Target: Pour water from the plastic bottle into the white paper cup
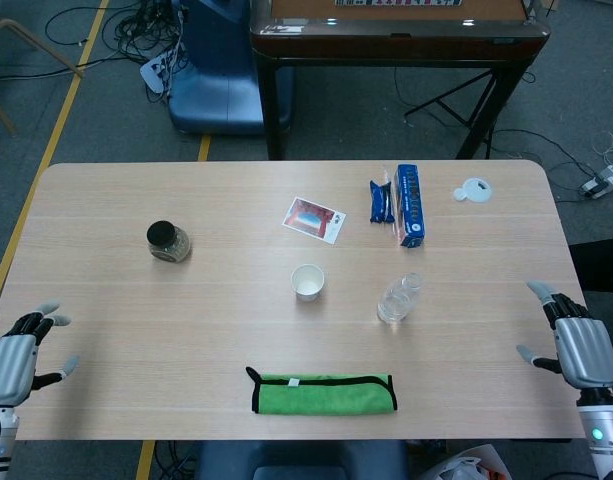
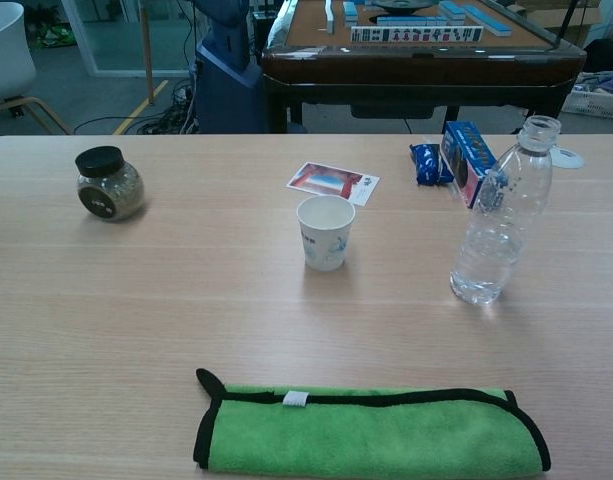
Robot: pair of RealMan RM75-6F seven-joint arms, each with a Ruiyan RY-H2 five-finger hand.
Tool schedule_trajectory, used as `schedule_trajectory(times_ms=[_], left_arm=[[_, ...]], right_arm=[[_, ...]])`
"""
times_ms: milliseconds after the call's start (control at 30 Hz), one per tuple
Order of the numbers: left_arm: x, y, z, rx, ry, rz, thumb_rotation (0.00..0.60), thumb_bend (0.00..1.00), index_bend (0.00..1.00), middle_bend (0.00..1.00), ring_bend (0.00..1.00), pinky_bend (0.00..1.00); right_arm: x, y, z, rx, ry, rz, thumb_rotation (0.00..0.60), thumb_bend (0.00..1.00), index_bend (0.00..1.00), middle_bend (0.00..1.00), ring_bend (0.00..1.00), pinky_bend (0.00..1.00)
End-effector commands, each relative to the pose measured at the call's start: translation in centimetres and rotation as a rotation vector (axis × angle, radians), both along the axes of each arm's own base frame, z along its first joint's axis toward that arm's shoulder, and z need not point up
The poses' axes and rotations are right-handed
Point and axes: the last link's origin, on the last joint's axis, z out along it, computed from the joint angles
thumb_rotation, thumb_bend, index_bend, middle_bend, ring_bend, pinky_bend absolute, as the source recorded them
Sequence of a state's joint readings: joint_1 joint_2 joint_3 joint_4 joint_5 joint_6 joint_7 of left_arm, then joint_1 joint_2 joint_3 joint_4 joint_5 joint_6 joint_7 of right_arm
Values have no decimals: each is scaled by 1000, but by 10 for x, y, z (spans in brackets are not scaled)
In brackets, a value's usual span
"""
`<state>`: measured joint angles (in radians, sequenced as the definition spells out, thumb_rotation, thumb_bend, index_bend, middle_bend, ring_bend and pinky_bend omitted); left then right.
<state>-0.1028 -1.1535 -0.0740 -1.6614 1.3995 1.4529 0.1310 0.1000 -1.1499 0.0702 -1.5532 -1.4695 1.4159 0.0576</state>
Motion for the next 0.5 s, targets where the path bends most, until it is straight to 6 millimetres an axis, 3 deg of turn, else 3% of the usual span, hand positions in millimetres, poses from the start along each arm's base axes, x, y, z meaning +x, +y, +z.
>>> schedule_trajectory(times_ms=[33, 500], left_arm=[[0, 0, 0, -1, 1, 1, 600, 170, 351, 205, 238, 507], [-3, -3, 8, 20, -15, 16, 600, 170, 351, 205, 239, 508]], right_arm=[[3, -10, -6, 8, -45, 19, 600, 14, 117, 179, 193, 324], [27, -67, -60, 114, -173, 92, 600, 14, 117, 181, 193, 324]])
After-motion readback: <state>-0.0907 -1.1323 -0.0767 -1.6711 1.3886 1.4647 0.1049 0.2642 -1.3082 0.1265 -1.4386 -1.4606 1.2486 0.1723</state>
